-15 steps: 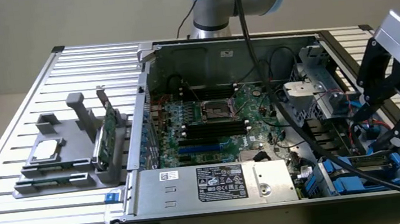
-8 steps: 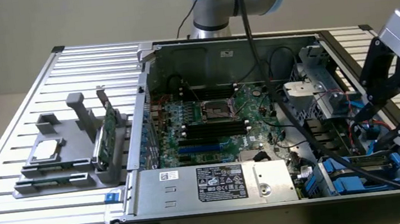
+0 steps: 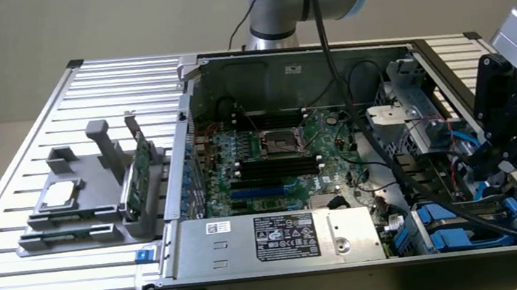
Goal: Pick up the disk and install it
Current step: 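Insert the disk into the insertion slot, then insert the first disk wire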
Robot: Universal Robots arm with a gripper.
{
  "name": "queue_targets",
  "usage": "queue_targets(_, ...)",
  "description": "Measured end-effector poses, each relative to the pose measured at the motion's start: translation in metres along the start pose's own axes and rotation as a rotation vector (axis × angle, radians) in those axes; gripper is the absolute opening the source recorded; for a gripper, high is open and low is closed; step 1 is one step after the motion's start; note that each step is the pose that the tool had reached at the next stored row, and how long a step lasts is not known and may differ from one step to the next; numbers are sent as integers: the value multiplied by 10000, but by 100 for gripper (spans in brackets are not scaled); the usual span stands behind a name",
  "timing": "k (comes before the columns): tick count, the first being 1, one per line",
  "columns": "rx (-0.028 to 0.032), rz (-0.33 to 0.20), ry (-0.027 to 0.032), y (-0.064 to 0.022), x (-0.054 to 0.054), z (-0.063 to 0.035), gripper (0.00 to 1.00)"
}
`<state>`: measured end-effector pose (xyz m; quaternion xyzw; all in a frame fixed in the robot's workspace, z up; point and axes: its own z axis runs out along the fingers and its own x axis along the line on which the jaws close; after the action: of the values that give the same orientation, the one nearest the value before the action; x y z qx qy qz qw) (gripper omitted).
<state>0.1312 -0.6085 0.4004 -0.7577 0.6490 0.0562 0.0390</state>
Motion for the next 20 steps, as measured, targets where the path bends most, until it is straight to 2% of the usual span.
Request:
queue_targets(1,-1,-1,3,0,0,-1,19)
queue_targets(20,-7,-45,3,-1,-2,-6,19)
